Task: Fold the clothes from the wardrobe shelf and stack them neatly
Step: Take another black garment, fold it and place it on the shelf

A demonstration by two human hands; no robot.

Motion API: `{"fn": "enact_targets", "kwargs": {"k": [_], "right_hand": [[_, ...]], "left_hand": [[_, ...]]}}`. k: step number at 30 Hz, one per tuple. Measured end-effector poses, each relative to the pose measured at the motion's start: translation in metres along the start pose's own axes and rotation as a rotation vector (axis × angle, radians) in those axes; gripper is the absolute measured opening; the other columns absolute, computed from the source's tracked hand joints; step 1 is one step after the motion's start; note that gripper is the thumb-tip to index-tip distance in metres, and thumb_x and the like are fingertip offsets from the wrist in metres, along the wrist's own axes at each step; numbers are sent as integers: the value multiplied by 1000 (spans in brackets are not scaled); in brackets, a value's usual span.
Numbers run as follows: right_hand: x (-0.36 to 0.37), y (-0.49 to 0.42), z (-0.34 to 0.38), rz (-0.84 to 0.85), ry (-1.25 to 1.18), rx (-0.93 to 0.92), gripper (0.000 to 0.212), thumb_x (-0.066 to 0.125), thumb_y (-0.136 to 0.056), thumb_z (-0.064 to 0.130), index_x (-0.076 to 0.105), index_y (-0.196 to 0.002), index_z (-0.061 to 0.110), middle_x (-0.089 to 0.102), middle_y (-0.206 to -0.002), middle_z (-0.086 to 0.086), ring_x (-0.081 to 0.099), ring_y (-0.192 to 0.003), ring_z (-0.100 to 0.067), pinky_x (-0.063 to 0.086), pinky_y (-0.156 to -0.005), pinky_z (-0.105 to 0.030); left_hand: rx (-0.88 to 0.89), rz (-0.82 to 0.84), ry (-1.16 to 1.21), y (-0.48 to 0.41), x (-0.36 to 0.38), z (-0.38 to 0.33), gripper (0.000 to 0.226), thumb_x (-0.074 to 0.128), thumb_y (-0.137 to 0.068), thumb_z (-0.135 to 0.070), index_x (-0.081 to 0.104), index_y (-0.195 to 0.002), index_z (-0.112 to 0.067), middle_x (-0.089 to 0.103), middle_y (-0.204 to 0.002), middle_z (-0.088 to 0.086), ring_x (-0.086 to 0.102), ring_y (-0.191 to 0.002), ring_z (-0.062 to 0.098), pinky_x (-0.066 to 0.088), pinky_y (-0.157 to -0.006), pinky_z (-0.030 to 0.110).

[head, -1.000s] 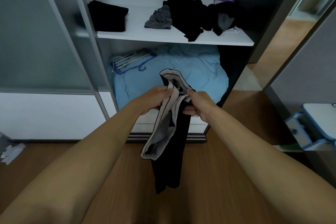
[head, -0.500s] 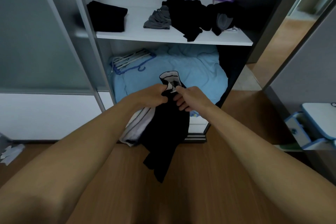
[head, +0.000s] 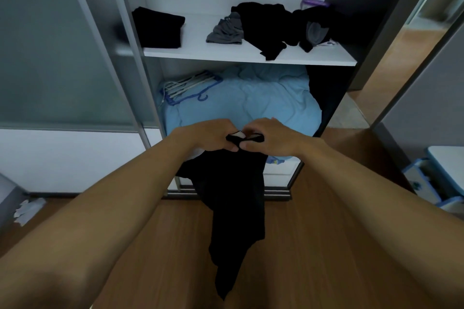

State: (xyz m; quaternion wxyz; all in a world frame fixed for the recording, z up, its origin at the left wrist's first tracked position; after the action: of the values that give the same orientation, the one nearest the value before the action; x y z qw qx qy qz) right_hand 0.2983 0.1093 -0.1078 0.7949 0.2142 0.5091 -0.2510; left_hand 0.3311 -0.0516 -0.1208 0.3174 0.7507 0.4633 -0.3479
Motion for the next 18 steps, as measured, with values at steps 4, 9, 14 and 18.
{"fn": "enact_targets", "kwargs": {"k": [4,9,14,18], "right_hand": [[5,3,-4,-50,137,-23,56,63,-83,62,54,-130,32,52,-96,16,50,-110,-14,30,-107,-41],[1,-4,-5,-114,53,-96,94,80,-74,51,32,-150,22,34,-155,-1,31,-141,-21,23,-119,-40],[10,-17,-6,82,234,-39,81,71,-78,60,43,-146,25,27,-161,5,6,-151,-16,0,-122,-47],[-3,-16,-9,-27,295,108,43,62,-82,66,58,-77,24,58,-89,6,54,-100,-18,24,-113,-46]], "left_hand": [[-28,-53,9,5,-9,4,32,71,-89,-19,57,-64,-32,58,-62,-14,53,-54,-10,36,-57,11],[4,29,-78,5,-10,-4,35,71,-90,-21,53,-68,-41,56,-66,-18,54,-58,-12,35,-58,12],[19,40,-97,3,-11,-9,40,74,-87,-20,54,-62,-45,60,-58,-26,53,-55,-12,35,-57,11],[-77,-81,-227,6,-21,5,29,68,-90,-33,54,-65,-32,55,-67,-14,57,-66,9,36,-61,25]]}}
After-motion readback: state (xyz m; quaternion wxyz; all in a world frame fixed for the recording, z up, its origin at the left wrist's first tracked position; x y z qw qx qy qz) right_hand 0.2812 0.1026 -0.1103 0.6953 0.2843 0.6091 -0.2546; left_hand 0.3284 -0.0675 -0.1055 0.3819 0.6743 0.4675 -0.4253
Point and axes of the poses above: each hand's wrist, its own y-axis away from the middle knuckle, its own x-axis out of the palm, z = x × y, the point moved 4 cm from there along -y, towards the middle knuckle
